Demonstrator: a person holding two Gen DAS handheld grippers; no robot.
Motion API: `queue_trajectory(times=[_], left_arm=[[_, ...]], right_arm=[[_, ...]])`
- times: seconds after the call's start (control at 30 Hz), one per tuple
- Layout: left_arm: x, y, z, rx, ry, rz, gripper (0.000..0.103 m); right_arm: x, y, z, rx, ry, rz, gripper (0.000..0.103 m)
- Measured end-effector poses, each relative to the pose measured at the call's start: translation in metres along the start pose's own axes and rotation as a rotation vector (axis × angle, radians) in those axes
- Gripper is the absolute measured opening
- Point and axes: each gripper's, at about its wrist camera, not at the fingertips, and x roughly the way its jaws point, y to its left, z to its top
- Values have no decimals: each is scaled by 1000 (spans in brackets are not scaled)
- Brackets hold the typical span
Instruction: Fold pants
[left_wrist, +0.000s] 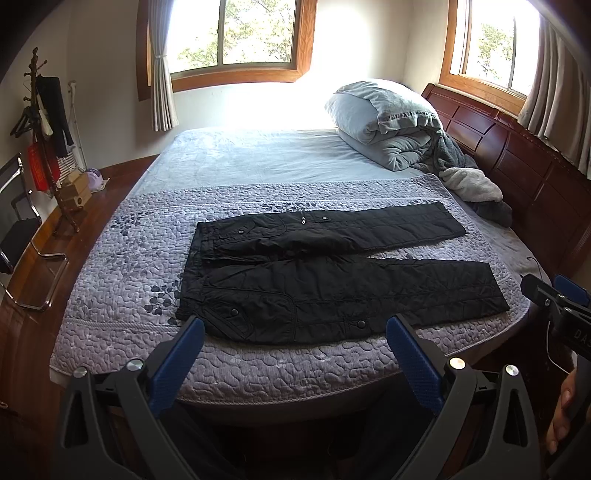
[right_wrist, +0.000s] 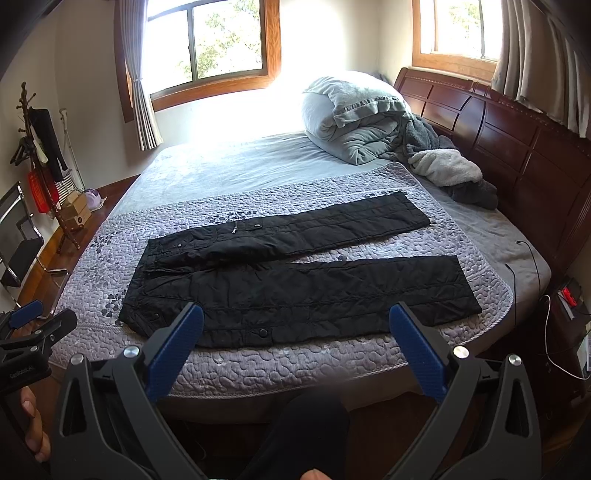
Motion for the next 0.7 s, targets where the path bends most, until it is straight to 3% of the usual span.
queue_trajectory(times=[0.7], left_arm=[[2, 0, 1, 1, 3, 2, 99]], right_arm=[[0, -3, -2, 6, 5, -1, 101]])
